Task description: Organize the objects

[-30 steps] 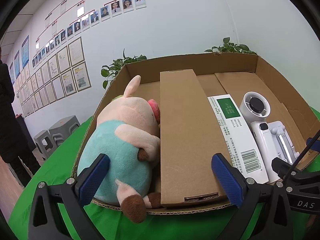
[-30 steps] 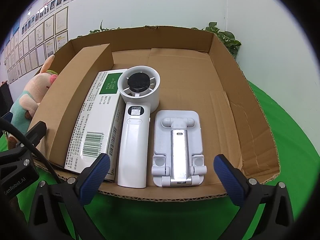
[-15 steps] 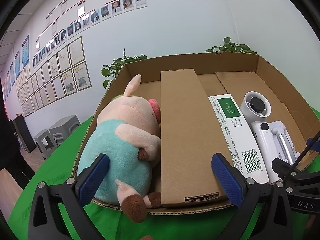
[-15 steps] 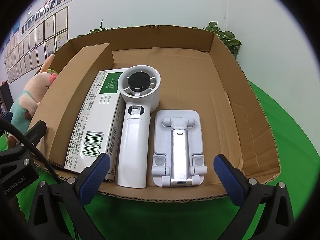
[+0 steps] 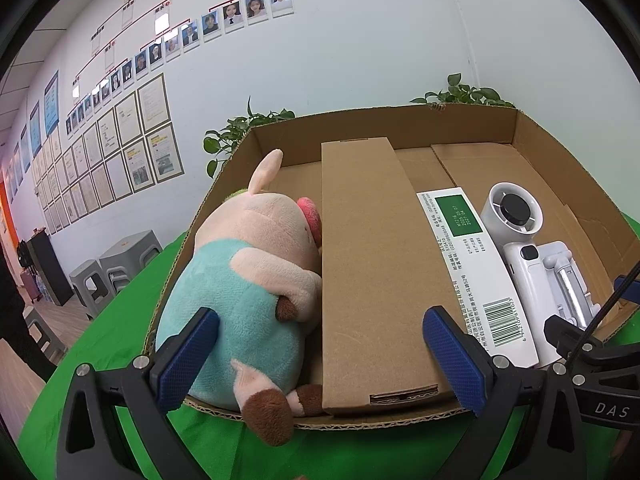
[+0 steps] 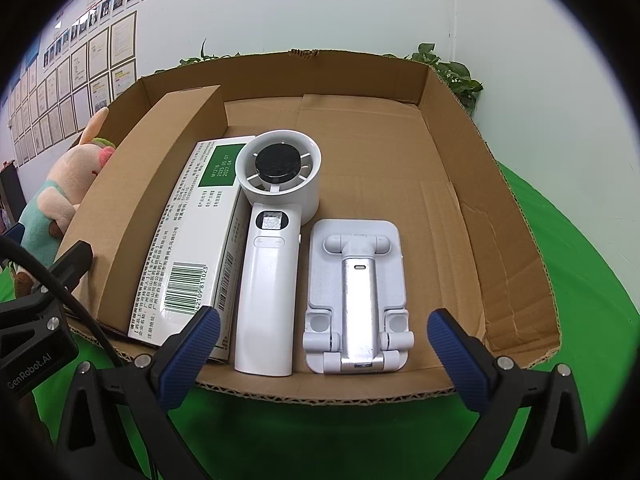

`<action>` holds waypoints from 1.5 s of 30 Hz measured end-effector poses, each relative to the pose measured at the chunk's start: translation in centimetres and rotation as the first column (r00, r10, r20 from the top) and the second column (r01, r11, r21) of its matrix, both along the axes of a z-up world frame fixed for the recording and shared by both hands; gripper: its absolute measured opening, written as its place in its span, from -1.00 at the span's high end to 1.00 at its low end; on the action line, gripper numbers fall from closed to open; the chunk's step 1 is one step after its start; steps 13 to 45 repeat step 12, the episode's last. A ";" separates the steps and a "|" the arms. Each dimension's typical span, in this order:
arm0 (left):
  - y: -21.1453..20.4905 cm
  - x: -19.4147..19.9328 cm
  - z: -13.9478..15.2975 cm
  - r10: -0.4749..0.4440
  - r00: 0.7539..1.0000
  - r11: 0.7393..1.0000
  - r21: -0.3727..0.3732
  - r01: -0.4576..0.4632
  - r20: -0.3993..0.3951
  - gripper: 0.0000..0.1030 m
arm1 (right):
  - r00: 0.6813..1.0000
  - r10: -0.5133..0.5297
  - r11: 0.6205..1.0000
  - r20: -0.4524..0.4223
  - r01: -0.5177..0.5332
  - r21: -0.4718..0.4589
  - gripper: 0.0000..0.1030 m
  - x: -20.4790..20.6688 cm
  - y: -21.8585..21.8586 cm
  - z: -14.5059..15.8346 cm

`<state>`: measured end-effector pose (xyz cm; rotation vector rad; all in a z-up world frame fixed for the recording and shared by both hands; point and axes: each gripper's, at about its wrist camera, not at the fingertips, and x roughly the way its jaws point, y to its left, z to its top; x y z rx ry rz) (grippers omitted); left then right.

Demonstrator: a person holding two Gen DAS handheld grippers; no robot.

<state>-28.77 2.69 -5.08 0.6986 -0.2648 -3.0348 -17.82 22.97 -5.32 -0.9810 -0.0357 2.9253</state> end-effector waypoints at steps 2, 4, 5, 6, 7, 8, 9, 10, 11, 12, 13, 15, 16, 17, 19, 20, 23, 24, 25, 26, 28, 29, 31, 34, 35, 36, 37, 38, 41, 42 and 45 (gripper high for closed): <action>0.0 0.0 0.0 0.000 1.000 1.000 0.000 0.000 0.000 -1.00 | 1.000 -0.001 1.000 0.001 0.001 0.002 -1.00 0.0 0.0 0.0; 0.0 0.0 0.0 0.000 1.000 1.000 0.000 0.000 0.000 -1.00 | 1.000 -0.002 1.000 0.002 0.002 0.003 -1.00 0.0 0.0 0.0; 0.0 0.0 0.0 0.000 1.000 1.000 -0.001 0.000 0.000 -1.00 | 1.000 -0.002 1.000 0.002 0.002 0.003 -1.00 0.1 0.0 0.0; 0.0 0.0 0.0 0.001 1.000 1.000 -0.002 -0.001 0.000 -1.00 | 1.000 -0.003 1.000 0.002 0.003 0.004 -1.00 0.1 0.0 0.0; 0.0 0.0 0.0 0.002 1.000 1.000 -0.003 -0.002 0.000 -1.00 | 1.000 -0.003 1.000 0.002 0.003 0.004 -1.00 0.1 0.0 0.0; 0.0 0.0 0.0 0.002 1.000 1.000 -0.003 -0.002 0.000 -1.00 | 1.000 -0.003 1.000 0.002 0.003 0.004 -1.00 0.1 0.0 0.0; 0.0 0.1 0.0 0.004 1.000 1.000 -0.005 -0.004 -0.001 -1.00 | 1.000 -0.003 1.000 0.002 0.003 0.004 -1.00 0.1 0.0 0.0; 0.0 0.1 0.0 0.005 1.000 1.000 -0.008 -0.005 -0.001 -1.00 | 1.000 -0.003 1.000 0.002 0.003 0.004 -1.00 0.1 0.0 0.0; 0.1 0.1 0.0 0.006 1.000 1.000 -0.010 -0.006 -0.001 -1.00 | 1.000 -0.003 1.000 0.002 0.003 0.004 -1.00 0.1 0.0 0.0; 0.1 0.1 0.0 0.006 1.000 1.000 -0.011 -0.006 -0.001 -1.00 | 1.000 -0.002 1.000 0.002 0.002 0.004 -1.00 0.1 0.0 0.0; 0.1 0.1 0.0 0.006 1.000 1.000 -0.011 -0.006 -0.001 -1.00 | 1.000 -0.002 1.000 0.002 0.002 0.004 -1.00 0.1 0.0 0.0; 0.1 0.1 0.0 0.006 1.000 1.000 -0.011 -0.006 -0.001 -1.00 | 1.000 -0.002 1.000 0.002 0.002 0.004 -1.00 0.1 0.0 0.0; 0.1 0.1 0.0 0.006 1.000 1.000 -0.011 -0.006 -0.001 -1.00 | 1.000 -0.002 1.000 0.002 0.002 0.004 -1.00 0.1 0.0 0.0; 0.1 0.1 0.0 0.006 1.000 1.000 -0.011 -0.006 -0.001 -1.00 | 1.000 -0.002 1.000 0.002 0.002 0.004 -1.00 0.1 0.0 0.0; 0.1 0.1 0.0 0.006 1.000 1.000 -0.011 -0.006 -0.001 -1.00 | 1.000 -0.002 1.000 0.002 0.002 0.004 -1.00 0.1 0.0 0.0; 0.1 0.1 0.0 0.006 1.000 1.000 -0.011 -0.006 -0.001 -1.00 | 1.000 -0.002 1.000 0.002 0.002 0.004 -1.00 0.1 0.0 0.0; 0.1 0.1 0.0 0.006 1.000 1.000 -0.011 -0.006 -0.001 -1.00 | 1.000 -0.002 1.000 0.002 0.002 0.004 -1.00 0.1 0.0 0.0; 0.1 0.1 0.0 0.006 1.000 1.000 -0.011 -0.006 -0.001 -1.00 | 1.000 -0.002 1.000 0.002 0.002 0.004 -1.00 0.1 0.0 0.0; 0.1 0.1 0.0 0.006 1.000 1.000 -0.011 -0.006 -0.001 -1.00 | 1.000 -0.002 1.000 0.002 0.002 0.004 -1.00 0.1 0.0 0.0; 0.1 0.1 0.0 0.006 1.000 1.000 -0.011 -0.006 -0.001 -1.00 | 1.000 -0.002 1.000 0.002 0.002 0.004 -1.00 0.1 0.0 0.0; 0.1 0.1 0.0 0.006 1.000 1.000 -0.011 -0.006 -0.001 -1.00 | 1.000 -0.002 1.000 0.002 0.002 0.004 -1.00 0.1 0.0 0.0; 0.1 0.1 0.0 0.006 1.000 1.000 -0.011 -0.006 -0.001 -1.00 | 1.000 -0.002 1.000 0.002 0.002 0.004 -1.00 0.1 0.0 0.0; 0.1 0.1 0.0 0.006 1.000 1.000 -0.011 -0.006 -0.001 -1.00 | 1.000 -0.002 1.000 0.002 0.002 0.004 -1.00 0.1 0.0 0.0; 0.1 0.1 0.0 0.006 1.000 1.000 -0.011 -0.006 -0.001 -1.00 | 1.000 -0.002 1.000 0.002 0.002 0.004 -1.00 0.1 0.0 0.0; 0.1 0.1 0.0 0.006 1.000 1.000 -0.011 -0.006 -0.001 -1.00 | 1.000 -0.002 1.000 0.002 0.002 0.004 -1.00 0.1 0.0 0.0; 0.1 0.1 0.0 0.006 1.000 1.000 -0.011 -0.006 -0.001 -1.00 | 1.000 -0.002 1.000 0.002 0.002 0.004 -1.00 0.1 0.0 0.0; 0.1 0.1 0.0 0.006 1.000 1.000 -0.011 -0.006 -0.001 -1.00 | 1.000 -0.002 1.000 0.002 0.002 0.004 -1.00 0.1 0.0 0.0; 0.1 0.1 0.0 0.006 1.000 1.000 -0.011 -0.006 -0.001 -1.00 | 1.000 -0.002 1.000 0.002 0.002 0.004 -1.00 0.1 0.0 0.0; 0.1 0.1 0.0 0.006 1.000 1.000 -0.011 -0.006 -0.001 -1.00 | 1.000 -0.002 1.000 0.002 0.002 0.004 -1.00 0.1 0.0 0.0; 0.1 0.1 0.0 0.006 1.000 1.000 -0.011 -0.006 -0.001 -1.00 | 1.000 -0.002 1.000 0.002 0.002 0.004 -1.00 0.1 0.0 0.0; 0.1 0.1 0.0 0.006 1.000 1.000 -0.011 -0.006 -0.001 -1.00 | 1.000 -0.002 1.000 0.002 0.002 0.004 -1.00 0.1 0.0 0.0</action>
